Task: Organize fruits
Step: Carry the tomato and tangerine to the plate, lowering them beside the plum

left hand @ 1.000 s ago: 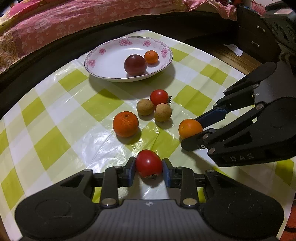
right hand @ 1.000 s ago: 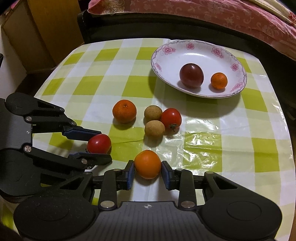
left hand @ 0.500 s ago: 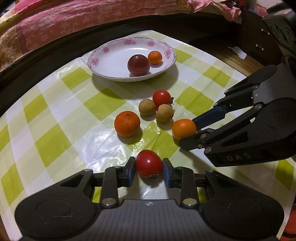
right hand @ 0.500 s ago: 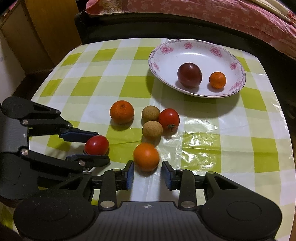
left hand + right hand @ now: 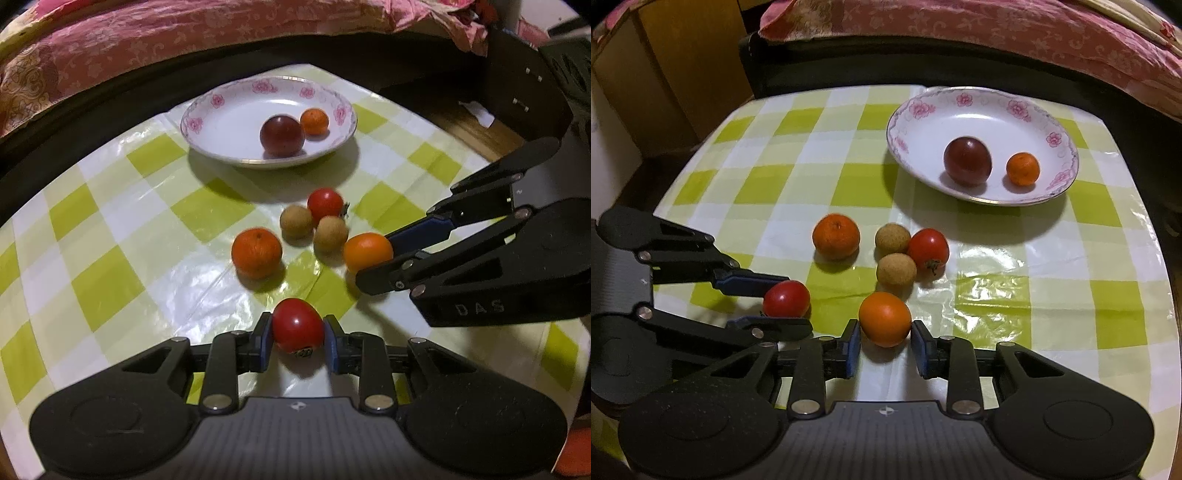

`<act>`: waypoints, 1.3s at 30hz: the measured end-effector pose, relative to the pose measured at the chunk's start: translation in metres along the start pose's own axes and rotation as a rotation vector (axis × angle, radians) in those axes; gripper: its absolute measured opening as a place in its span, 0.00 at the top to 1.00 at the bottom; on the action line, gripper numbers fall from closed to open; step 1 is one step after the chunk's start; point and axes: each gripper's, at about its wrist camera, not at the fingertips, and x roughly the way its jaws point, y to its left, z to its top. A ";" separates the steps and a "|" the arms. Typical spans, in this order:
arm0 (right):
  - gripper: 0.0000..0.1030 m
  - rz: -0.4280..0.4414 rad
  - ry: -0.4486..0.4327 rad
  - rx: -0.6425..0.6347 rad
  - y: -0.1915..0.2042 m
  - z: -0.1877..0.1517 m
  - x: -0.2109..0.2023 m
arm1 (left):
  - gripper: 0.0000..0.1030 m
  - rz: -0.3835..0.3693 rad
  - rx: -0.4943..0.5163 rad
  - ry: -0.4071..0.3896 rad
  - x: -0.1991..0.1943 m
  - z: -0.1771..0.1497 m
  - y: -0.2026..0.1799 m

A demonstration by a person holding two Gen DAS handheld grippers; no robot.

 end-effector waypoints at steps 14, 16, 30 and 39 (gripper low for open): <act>0.76 -0.009 -0.082 0.073 -0.020 0.016 -0.016 | 0.64 0.037 -0.008 -0.061 0.001 0.042 0.003; 0.76 -0.018 -0.097 0.081 -0.025 0.022 -0.017 | 0.64 0.050 -0.006 -0.072 0.003 0.050 0.003; 0.74 -0.082 -0.150 0.148 -0.057 0.057 0.004 | 0.65 0.105 -0.038 -0.105 0.035 0.094 0.018; 0.74 -0.071 -0.161 0.193 -0.072 0.067 0.015 | 0.65 0.104 -0.036 -0.119 0.043 0.106 0.024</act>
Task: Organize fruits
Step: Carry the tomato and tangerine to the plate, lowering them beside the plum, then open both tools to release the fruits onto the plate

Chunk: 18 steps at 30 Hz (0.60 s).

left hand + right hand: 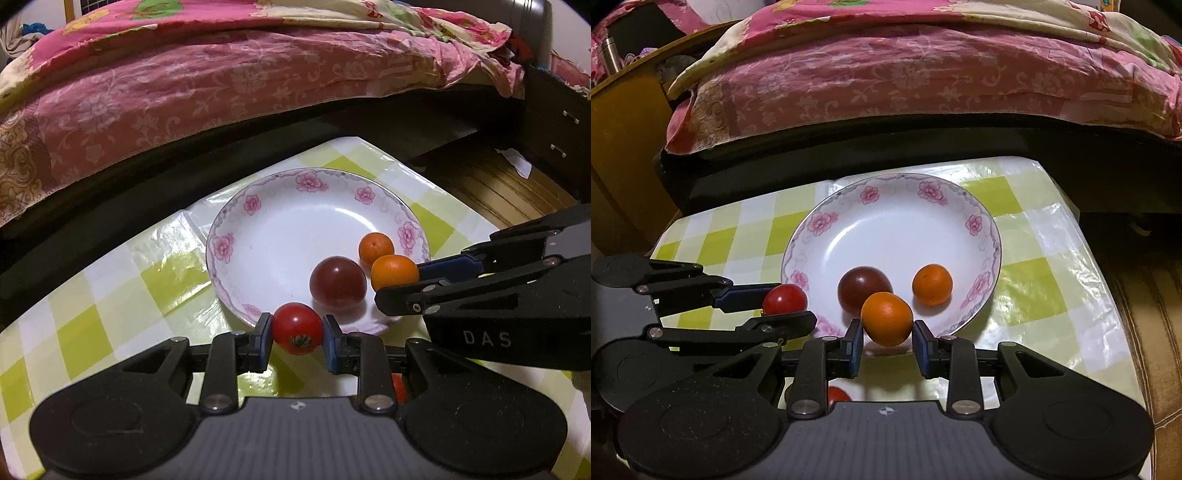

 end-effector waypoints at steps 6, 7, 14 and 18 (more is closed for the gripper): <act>0.73 0.002 0.004 0.025 -0.005 0.004 0.007 | 0.66 0.019 0.022 -0.008 0.007 0.004 -0.001; 0.73 0.005 0.006 0.027 -0.005 0.004 0.008 | 0.66 0.020 0.023 -0.008 0.008 0.004 -0.001; 0.71 -0.002 0.005 0.042 -0.006 0.005 0.012 | 0.65 0.028 0.019 -0.017 0.011 0.005 0.000; 0.71 -0.006 0.000 0.045 -0.006 0.004 0.012 | 0.65 0.030 0.015 -0.018 0.012 0.006 0.000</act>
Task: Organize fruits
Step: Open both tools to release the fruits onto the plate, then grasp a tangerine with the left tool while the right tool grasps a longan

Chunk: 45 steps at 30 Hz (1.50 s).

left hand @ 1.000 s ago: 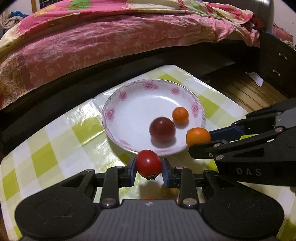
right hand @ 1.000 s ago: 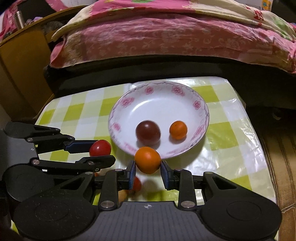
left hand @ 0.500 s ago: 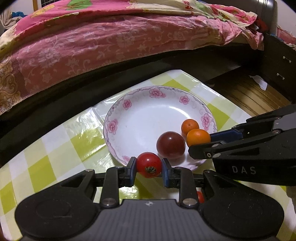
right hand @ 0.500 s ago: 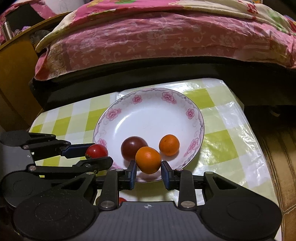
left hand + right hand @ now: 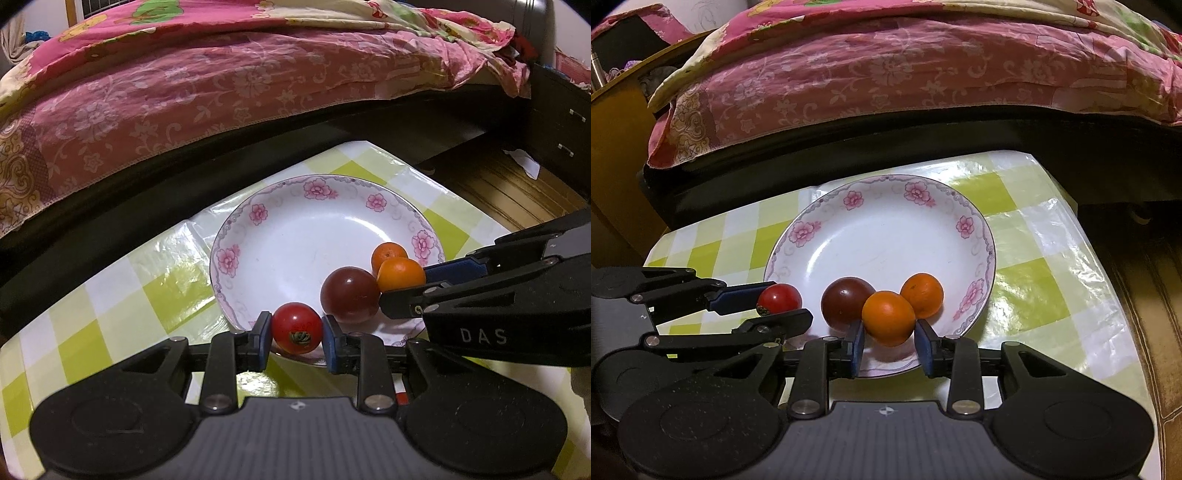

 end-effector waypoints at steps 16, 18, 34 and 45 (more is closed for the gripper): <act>0.69 -0.014 -0.013 0.001 -0.001 0.001 -0.003 | 0.61 -0.003 -0.019 -0.005 -0.002 0.001 0.003; 0.68 -0.016 -0.017 -0.001 -0.001 0.001 -0.004 | 0.59 -0.003 -0.025 -0.006 -0.004 0.001 0.004; 0.59 -0.037 -0.072 -0.044 0.007 0.000 -0.019 | 0.52 -0.028 -0.013 -0.026 -0.022 -0.003 0.000; 0.58 -0.069 -0.103 -0.088 0.013 -0.001 -0.031 | 0.51 -0.027 -0.007 -0.029 -0.029 -0.008 0.000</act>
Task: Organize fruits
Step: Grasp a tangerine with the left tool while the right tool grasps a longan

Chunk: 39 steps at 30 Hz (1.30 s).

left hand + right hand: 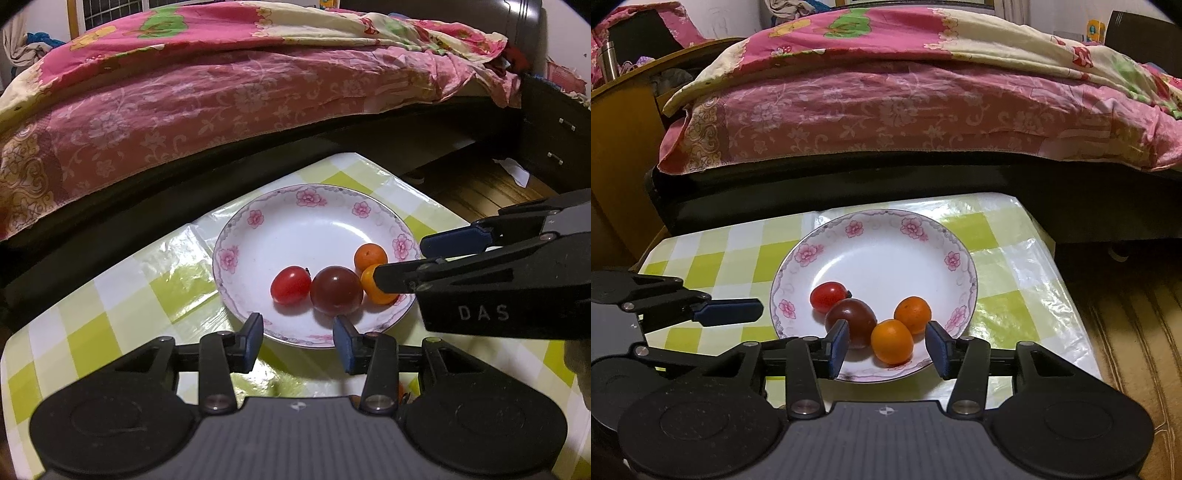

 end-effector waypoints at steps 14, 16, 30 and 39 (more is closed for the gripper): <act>0.58 0.022 0.000 -0.058 0.003 -0.019 -0.026 | 0.51 -0.056 0.063 0.016 -0.028 -0.025 -0.002; 0.58 0.039 0.015 -0.075 0.004 -0.026 -0.030 | 0.51 -0.068 0.084 0.033 -0.032 -0.034 -0.002; 0.67 0.187 0.177 -0.196 0.048 -0.067 -0.016 | 0.52 -0.116 0.162 0.118 -0.034 -0.066 0.007; 0.80 0.160 0.202 -0.152 0.046 -0.065 0.003 | 0.52 -0.129 0.140 0.133 -0.030 -0.070 0.016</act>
